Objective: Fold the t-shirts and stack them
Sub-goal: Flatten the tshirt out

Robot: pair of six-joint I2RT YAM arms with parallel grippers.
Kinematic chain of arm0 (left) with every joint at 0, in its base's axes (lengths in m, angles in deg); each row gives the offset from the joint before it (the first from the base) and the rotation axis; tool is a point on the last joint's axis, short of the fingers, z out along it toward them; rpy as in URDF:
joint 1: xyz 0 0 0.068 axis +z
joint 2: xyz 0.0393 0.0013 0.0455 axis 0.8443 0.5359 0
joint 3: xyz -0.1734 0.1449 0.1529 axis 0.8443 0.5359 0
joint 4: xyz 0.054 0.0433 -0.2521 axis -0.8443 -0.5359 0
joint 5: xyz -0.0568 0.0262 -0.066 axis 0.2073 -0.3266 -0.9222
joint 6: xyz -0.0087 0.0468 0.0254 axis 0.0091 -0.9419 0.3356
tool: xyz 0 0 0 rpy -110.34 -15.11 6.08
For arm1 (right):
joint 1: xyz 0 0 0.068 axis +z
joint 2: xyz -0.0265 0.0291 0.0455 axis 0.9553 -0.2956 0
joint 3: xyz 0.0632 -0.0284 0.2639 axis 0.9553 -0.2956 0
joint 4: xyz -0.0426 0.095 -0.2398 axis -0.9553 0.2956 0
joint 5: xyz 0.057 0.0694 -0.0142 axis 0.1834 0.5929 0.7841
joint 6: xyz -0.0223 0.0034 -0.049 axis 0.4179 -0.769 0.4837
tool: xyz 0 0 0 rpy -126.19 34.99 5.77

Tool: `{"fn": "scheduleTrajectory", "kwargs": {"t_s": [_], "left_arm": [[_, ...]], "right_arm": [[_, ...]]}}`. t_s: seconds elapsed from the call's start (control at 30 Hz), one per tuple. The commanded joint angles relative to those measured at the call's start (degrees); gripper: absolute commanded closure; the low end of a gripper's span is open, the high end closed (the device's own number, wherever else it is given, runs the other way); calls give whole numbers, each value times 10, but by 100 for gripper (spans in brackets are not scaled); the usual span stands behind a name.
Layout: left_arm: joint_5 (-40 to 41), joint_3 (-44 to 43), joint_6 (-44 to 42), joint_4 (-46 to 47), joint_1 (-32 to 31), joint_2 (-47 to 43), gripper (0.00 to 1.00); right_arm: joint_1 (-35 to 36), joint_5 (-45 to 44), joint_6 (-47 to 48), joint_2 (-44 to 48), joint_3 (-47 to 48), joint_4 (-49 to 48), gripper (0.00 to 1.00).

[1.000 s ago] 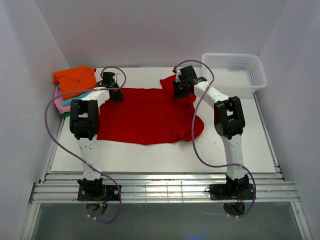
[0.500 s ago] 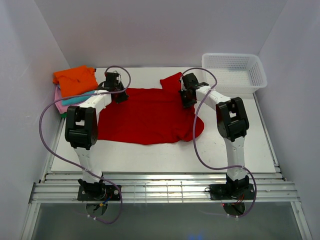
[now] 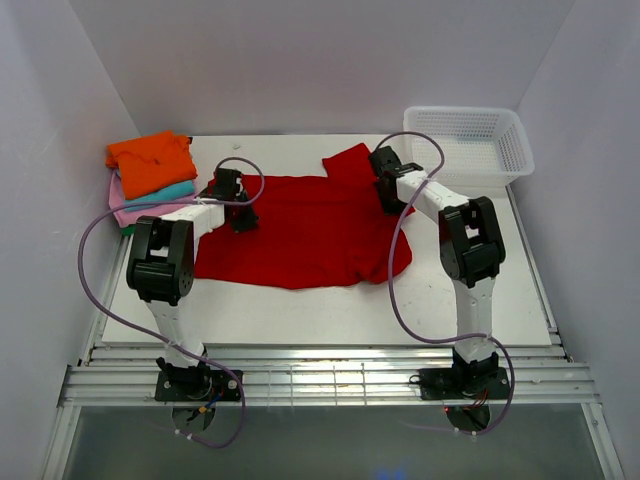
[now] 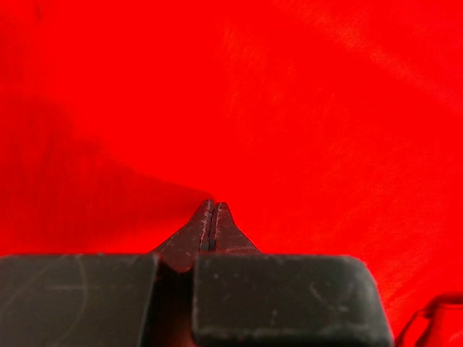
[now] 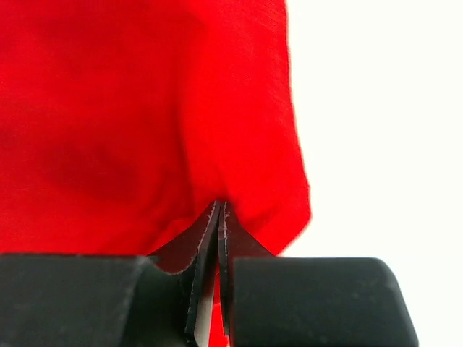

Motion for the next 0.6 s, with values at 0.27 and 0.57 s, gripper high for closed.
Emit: {"fn": "scheduleTrajectory", "kwargs": {"t_s": [0.27, 0.57], "left_arm": [[-9, 48, 6, 28, -46, -81, 100], [-10, 55, -2, 118, -185, -157, 100]], "right_arm": [[-23, -125, 7, 53, -45, 13, 92], [-20, 69, 5, 295, -201, -125, 90]]}}
